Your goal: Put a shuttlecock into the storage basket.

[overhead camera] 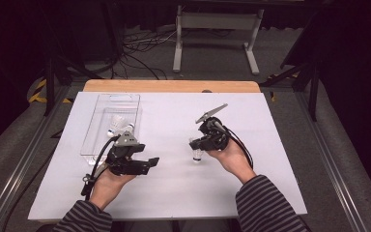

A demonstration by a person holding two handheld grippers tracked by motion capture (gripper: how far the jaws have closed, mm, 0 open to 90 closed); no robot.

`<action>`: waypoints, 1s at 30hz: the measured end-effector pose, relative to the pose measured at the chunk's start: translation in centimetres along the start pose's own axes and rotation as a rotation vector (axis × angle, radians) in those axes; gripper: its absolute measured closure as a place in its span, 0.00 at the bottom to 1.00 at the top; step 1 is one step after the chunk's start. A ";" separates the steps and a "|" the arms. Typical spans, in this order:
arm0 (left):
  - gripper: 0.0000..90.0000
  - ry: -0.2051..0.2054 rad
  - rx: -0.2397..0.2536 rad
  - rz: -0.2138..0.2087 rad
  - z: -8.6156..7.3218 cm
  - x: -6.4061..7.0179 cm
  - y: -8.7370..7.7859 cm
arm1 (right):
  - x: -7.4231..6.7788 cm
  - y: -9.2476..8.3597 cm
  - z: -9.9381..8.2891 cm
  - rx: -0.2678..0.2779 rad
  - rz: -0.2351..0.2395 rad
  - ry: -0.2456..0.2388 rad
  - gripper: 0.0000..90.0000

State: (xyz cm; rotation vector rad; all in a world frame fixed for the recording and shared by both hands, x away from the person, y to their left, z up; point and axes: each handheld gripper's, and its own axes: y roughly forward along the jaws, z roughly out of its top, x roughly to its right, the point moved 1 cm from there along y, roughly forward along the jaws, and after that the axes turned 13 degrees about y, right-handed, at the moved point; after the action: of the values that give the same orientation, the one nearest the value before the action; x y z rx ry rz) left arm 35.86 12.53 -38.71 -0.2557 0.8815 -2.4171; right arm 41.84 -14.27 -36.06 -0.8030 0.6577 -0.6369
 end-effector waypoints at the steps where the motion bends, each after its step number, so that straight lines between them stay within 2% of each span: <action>1: 0.33 -0.001 -0.004 -0.006 0.1 0.0 0.1 | -0.1 0.0 0.0 0.001 0.002 -0.001 0.97; 4: 0.38 -0.005 -0.011 -0.013 0.2 0.2 0.4 | -0.3 0.1 0.1 0.003 0.009 -0.008 0.97; 6: 0.39 0.009 -0.013 -0.005 0.4 0.3 0.6 | -0.5 0.1 0.2 0.005 0.013 -0.004 0.97; 13: 0.38 0.001 -0.031 -0.053 0.8 0.7 1.7 | -0.9 0.2 0.3 0.012 0.022 -0.013 0.97; 15: 0.37 0.013 -0.038 -0.055 0.9 0.7 2.0 | -1.0 0.2 0.3 0.014 0.027 -0.015 0.97; 23: 0.35 0.003 -0.042 -0.074 1.3 1.2 3.1 | -1.5 0.4 0.5 0.027 0.047 -0.020 0.97; 30: 0.37 -0.001 -0.046 -0.100 1.6 1.5 4.0 | -1.9 0.8 0.8 0.038 0.066 -0.018 0.97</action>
State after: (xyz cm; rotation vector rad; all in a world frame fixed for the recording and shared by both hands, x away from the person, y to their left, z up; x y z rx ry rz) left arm 36.85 8.33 -40.08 -0.3247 0.9450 -2.4903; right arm 41.40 -12.12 -35.73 -0.7479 0.6516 -0.5797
